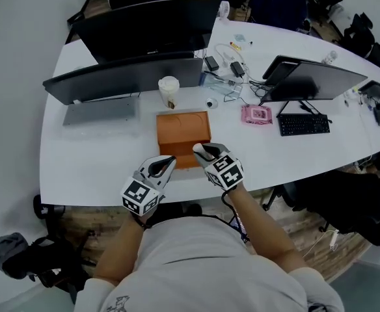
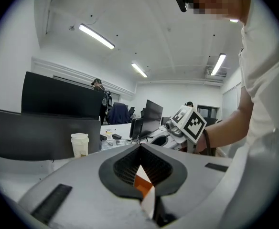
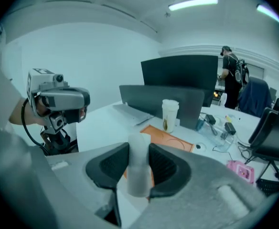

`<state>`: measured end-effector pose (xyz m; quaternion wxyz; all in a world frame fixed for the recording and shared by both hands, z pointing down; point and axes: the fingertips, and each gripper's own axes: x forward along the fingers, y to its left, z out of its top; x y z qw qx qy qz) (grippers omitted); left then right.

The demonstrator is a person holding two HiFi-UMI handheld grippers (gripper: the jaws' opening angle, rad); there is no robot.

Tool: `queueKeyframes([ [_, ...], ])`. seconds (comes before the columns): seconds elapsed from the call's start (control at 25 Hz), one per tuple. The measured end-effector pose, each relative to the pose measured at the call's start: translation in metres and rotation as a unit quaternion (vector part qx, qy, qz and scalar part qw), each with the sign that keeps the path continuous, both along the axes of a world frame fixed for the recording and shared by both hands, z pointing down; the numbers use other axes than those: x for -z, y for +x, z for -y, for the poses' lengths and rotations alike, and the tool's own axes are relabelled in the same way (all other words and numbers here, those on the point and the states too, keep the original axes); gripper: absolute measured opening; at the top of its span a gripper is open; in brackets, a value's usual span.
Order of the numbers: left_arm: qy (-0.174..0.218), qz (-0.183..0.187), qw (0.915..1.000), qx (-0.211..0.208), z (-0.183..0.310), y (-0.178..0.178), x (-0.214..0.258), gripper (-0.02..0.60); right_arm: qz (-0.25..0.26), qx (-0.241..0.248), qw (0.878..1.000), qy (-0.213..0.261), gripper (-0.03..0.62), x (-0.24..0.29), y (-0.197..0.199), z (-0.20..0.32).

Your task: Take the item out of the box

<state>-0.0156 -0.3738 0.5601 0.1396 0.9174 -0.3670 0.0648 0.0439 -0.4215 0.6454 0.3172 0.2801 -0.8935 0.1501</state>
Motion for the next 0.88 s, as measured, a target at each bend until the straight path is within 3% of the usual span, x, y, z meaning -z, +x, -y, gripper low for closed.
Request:
queueKeyframes([
  [0.44, 0.043, -0.005, 0.9987, 0.027, -0.030, 0.027, 0.070, -0.002, 0.099, -0.017, 0.991, 0.085, 0.129, 0.123, 0.034, -0.035],
  [0.88, 0.068, 0.005, 0.9972, 0.031, -0.044, 0.038, 0.100, -0.002, 0.156, -0.015, 0.983, 0.100, 0.129, 0.163, 0.046, -0.051],
])
